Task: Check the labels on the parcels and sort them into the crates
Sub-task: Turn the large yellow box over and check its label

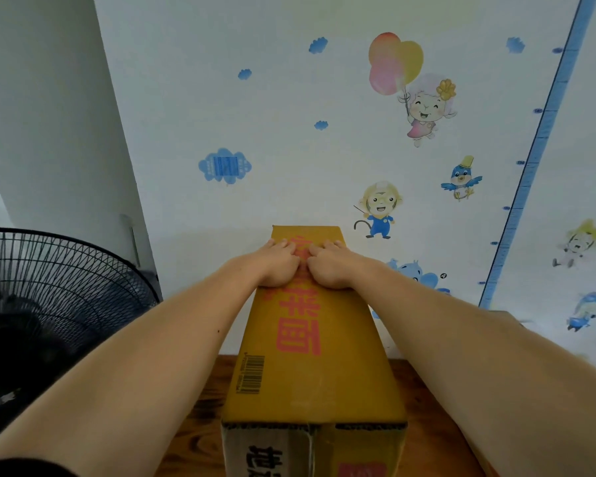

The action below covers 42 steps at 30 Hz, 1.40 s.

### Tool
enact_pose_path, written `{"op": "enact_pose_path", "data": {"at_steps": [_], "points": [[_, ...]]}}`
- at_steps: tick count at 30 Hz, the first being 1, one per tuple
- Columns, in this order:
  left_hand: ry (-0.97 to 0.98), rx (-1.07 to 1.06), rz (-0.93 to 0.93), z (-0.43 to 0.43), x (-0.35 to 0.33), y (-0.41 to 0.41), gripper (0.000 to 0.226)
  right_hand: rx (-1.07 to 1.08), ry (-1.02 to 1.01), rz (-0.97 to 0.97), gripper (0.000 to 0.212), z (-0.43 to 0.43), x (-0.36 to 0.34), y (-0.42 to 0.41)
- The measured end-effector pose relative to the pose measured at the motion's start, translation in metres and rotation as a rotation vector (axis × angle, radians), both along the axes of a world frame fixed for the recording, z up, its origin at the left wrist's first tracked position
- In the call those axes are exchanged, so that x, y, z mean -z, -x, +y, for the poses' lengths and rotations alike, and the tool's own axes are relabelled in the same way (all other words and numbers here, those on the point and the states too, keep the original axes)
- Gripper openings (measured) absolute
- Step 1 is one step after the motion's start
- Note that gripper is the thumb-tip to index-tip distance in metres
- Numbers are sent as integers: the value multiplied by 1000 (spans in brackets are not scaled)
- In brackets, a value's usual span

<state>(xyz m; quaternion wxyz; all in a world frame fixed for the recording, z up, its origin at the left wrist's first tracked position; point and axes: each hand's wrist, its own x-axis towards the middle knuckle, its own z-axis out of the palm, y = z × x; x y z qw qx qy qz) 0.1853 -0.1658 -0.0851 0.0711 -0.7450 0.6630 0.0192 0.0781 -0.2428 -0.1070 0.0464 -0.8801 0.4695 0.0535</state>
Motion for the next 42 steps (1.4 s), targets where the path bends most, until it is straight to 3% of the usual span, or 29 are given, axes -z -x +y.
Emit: {"op": "enact_pose_path", "data": {"at_steps": [5, 9, 14, 16, 19, 21, 25, 29, 35, 42], "points": [[59, -14, 82, -11, 4, -11, 46, 7, -16, -65, 49, 24, -17, 9], [108, -27, 78, -20, 2, -18, 43, 2, -40, -100, 54, 14, -13, 8], [23, -2, 72, -32, 5, -28, 49, 62, -48, -139, 51, 13, -20, 4], [14, 29, 58, -33, 4, -26, 47, 17, -18, -56, 55, 8, -20, 5], [6, 82, 13, -30, -1, -19, 46, -28, -13, -16, 86, -2, -16, 1], [4, 112, -13, -29, -2, -20, 46, -14, -18, 3, 93, -6, -12, -1], [28, 107, 41, -23, 2, -16, 47, 19, -4, -80, 67, -1, -10, 4], [42, 70, 53, -19, 1, -10, 48, 19, -1, -117, 62, 5, -9, 7], [37, 57, 66, 2, -6, -1, 50, 36, 230, -152, 45, 27, -17, 11], [-27, 66, 132, 53, -7, 13, 50, -67, 17, -83, 44, 72, -30, 29]]}}
